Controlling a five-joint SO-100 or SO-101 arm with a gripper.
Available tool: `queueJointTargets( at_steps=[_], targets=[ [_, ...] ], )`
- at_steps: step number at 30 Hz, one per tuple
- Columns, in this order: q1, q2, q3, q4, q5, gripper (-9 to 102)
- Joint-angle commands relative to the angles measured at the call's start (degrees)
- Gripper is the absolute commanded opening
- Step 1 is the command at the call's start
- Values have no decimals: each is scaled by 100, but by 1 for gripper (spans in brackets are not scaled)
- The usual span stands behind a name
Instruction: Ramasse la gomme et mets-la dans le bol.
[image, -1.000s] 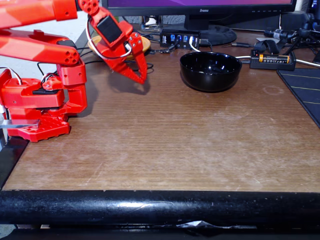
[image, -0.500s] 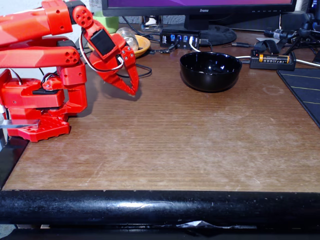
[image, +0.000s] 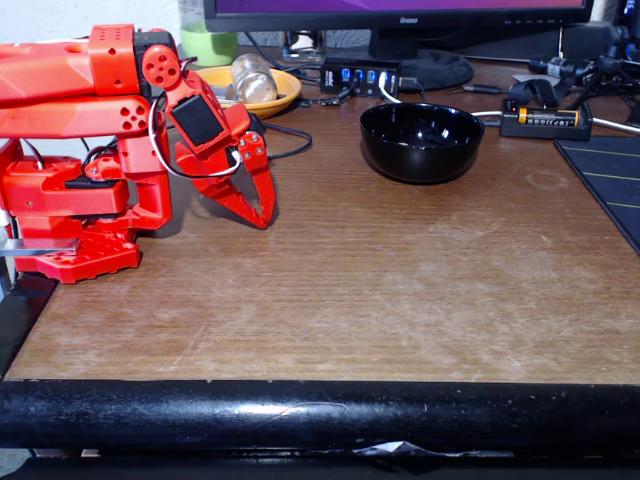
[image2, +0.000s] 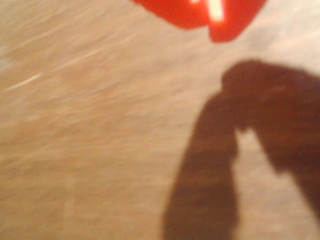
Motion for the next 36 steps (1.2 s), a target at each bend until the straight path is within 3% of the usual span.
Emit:
queueJointTargets(
  at_steps=[1, 36],
  targets=[
    [220, 79, 202, -185, 88, -6],
    [193, 650, 264, 334, 176, -6]
  ],
)
